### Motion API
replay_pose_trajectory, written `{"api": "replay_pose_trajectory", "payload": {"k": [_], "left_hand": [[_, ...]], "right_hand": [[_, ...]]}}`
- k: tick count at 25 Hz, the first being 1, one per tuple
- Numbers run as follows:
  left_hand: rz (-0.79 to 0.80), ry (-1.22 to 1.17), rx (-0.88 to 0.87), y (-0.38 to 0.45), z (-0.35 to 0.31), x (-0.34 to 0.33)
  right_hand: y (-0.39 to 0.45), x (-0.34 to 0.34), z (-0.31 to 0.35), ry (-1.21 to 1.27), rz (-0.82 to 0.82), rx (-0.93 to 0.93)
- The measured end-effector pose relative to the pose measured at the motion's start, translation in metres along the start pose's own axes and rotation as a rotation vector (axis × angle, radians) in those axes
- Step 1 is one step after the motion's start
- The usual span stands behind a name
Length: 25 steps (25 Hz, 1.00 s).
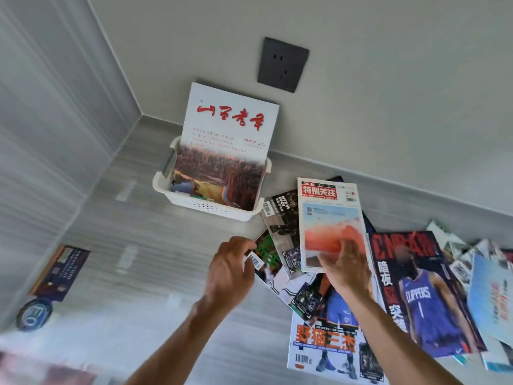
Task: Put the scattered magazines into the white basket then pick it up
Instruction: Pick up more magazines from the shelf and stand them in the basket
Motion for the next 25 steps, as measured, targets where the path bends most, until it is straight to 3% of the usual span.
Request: {"api": "replay_pose_trajectory", "payload": {"k": [5,9,10,13,15,17,19,22,25], "left_hand": [[0.352,0.153,0.073,-0.025,-0.003,-0.080],[0.311,0.176,0.203,-0.014,-0.013,-0.097],[0.262,0.049,0.294,-0.010,-0.016,-0.101],[-0.015,-0.648,0.792,-0.006,-0.014,-0.116],[-0.144,-0.884,1.021,-0.008,-0.004,-0.126],[-0.133,-0.999,1.149,-0.009,0.000,-0.133],[-0.068,-0.896,1.133,0.000,0.000,-0.135],[-0.053,-0.626,0.962,0.014,-0.016,-0.128],[-0.100,-0.548,0.606,0.026,-0.050,-0.101]], "right_hand": [[0.004,-0.002,-0.029,-0.143,0.091,0.106],[-0.012,-0.007,-0.044,-0.294,0.074,0.174],[-0.018,-0.010,-0.048,-0.344,0.066,0.182],[-0.033,-0.017,-0.053,-0.367,0.051,0.226],[-0.036,-0.017,-0.054,-0.320,0.051,0.248],[-0.037,-0.018,-0.060,-0.310,0.071,0.279],[-0.038,-0.020,-0.066,-0.318,0.089,0.309],[-0.039,-0.024,-0.082,-0.280,0.117,0.313],[-0.037,-0.022,-0.087,-0.259,0.121,0.346]]}}
Point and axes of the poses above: each hand's wrist, its own y-axis towards the middle knuckle, its own x-axis out of the back of the hand, z = x × y, the point moved 7 cm from there along y, towards the middle knuckle, and after that the axes turned 6 degrees about -y, right-handed, at the moved point
